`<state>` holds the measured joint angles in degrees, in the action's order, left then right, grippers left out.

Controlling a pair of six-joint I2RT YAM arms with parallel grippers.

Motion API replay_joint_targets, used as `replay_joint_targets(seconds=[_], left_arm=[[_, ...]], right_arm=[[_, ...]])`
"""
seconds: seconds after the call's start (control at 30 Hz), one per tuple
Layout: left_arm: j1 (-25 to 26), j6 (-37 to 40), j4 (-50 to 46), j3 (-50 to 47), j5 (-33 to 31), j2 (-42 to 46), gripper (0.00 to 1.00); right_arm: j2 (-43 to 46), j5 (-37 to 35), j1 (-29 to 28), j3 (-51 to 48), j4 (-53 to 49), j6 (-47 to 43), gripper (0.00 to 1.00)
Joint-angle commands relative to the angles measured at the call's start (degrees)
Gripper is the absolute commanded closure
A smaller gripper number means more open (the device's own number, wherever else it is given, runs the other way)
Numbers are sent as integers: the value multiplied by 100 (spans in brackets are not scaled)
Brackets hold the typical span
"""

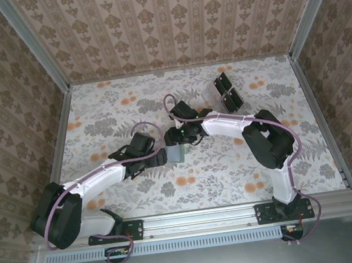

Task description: Put the credit cards into the card holder

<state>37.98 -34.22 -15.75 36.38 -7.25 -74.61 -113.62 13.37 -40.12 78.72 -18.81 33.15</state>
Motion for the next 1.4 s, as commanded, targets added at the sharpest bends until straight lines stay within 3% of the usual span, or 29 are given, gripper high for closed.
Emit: replay_joint_targets(seconds=[0.0, 0.47, 0.9, 1.37], left_arm=[[43, 56, 64, -26, -23, 78, 0], [42, 161, 80, -35, -40, 37, 0], [43, 266, 229, -49, 29, -153, 0], [116, 399, 577, 22, 140, -410, 0]], right_arm=[[-49, -194, -90, 217, -306, -141, 44], [-354, -416, -156, 145, -482, -190, 46], [-602, 576, -151, -70, 204, 274, 46], [-646, 700, -84, -208, 491, 576, 45]])
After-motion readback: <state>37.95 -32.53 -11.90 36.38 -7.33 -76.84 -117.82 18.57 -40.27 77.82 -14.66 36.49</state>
